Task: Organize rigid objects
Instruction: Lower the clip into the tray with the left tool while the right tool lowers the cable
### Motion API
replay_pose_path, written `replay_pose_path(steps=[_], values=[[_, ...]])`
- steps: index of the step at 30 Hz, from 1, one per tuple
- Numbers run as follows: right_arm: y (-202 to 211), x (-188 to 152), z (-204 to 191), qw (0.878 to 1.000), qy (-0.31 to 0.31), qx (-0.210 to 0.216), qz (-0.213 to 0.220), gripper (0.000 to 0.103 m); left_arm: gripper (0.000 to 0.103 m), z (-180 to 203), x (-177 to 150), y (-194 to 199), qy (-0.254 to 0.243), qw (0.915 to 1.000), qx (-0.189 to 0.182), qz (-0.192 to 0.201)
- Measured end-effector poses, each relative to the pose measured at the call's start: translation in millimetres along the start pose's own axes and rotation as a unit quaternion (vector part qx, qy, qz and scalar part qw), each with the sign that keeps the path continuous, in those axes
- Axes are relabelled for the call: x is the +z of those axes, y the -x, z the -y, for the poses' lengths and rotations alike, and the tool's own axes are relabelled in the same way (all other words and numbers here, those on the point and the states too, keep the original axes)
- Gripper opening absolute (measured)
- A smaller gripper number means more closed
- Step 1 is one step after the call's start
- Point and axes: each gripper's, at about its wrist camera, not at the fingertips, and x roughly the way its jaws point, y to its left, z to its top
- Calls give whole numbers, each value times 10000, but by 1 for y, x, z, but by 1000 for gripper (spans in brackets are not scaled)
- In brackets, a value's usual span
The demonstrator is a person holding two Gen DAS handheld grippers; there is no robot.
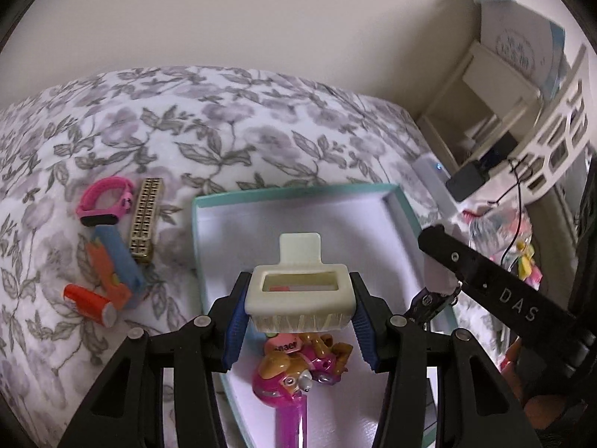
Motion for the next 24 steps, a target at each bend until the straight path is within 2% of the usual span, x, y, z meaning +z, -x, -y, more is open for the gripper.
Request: replay_pose_path(steps=[7, 12, 17, 24], values=[[-13, -9, -8, 9994, 219, -115, -245, 57, 52, 8, -7, -14, -214, 9996, 98, -152], [-17, -14, -14, 9984, 421, -217, -308, 57, 52, 5, -8, -18, -205, 9994, 155, -224], [-15, -14, -13, 9987, 345, -165, -326, 58, 53, 2, -8, -19, -174, 9994, 174, -245], [-10, -13, -12, 9991, 259, -148, -297, 58, 63, -5, -8, -14, -34, 9995, 96, -286]])
